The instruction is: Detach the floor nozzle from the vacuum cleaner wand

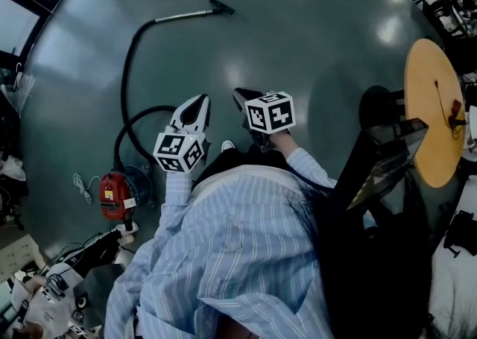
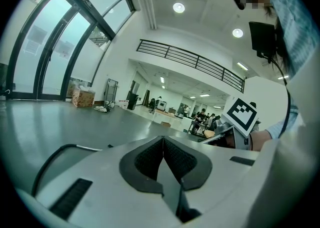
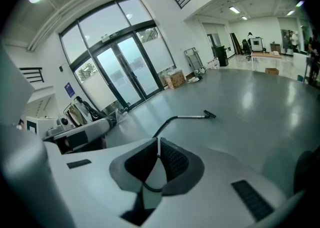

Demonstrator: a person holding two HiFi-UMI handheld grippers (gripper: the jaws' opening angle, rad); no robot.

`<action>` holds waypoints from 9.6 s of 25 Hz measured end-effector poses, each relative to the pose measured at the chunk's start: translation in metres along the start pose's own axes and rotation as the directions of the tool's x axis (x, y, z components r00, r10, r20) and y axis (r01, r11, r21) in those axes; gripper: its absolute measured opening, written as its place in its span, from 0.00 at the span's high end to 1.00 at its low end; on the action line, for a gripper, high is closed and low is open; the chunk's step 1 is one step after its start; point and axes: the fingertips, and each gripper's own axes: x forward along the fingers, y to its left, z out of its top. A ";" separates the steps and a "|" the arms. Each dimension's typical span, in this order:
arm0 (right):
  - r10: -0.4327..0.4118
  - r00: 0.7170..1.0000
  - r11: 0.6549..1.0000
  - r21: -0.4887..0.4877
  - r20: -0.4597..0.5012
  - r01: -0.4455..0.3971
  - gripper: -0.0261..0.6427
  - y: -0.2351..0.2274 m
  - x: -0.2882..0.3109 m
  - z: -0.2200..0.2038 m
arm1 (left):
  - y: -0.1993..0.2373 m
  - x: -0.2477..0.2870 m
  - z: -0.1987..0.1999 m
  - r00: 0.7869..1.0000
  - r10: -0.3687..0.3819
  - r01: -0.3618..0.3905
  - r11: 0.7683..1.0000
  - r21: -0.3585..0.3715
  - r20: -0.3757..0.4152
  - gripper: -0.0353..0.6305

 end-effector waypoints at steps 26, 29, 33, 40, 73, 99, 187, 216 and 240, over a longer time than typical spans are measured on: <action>0.007 0.993 1.000 0.018 -0.120 -0.005 0.93 -0.119 0.108 0.130 | 0.130 0.150 0.046 0.992 0.120 -0.122 0.979 -0.162 -0.028 0.94; 0.023 0.990 1.000 -0.012 -0.141 -0.025 0.93 -0.149 0.126 0.172 | 0.146 0.196 0.072 0.990 0.137 -0.138 0.977 -0.163 -0.015 0.94; 0.036 0.989 0.998 -0.038 -0.144 -0.042 0.93 -0.188 0.155 0.228 | 0.167 0.252 0.105 0.989 0.150 -0.149 0.981 -0.126 0.001 0.94; 0.075 0.987 0.996 -0.029 -0.141 -0.080 0.93 -0.216 0.190 0.273 | 0.201 0.299 0.129 0.982 0.189 -0.189 0.976 -0.107 -0.012 0.94; -0.121 0.983 0.943 0.294 -0.137 0.157 0.93 -0.322 0.445 0.498 | 0.550 0.542 0.209 0.952 -0.090 0.077 0.995 -0.058 -0.292 0.94; -0.183 0.825 0.983 -0.080 -0.535 0.166 0.66 -0.641 0.730 0.333 | 0.696 0.799 -0.095 0.707 -0.097 0.190 0.980 0.055 -0.701 0.73; -0.192 0.954 0.899 0.350 -0.229 0.264 0.82 -0.527 0.620 0.454 | 0.634 0.759 0.056 0.808 -0.032 -0.019 0.997 -0.080 -0.589 0.77; -0.205 0.976 0.958 0.186 -0.078 0.217 0.91 -0.311 0.497 0.526 | 0.557 0.544 0.197 0.960 -0.088 0.011 0.960 -0.279 -0.267 0.93; -0.077 0.989 0.997 -0.024 -0.123 0.075 0.92 -0.387 0.275 0.390 | 0.285 0.519 0.140 0.983 0.091 -0.140 0.932 -0.335 -0.160 0.93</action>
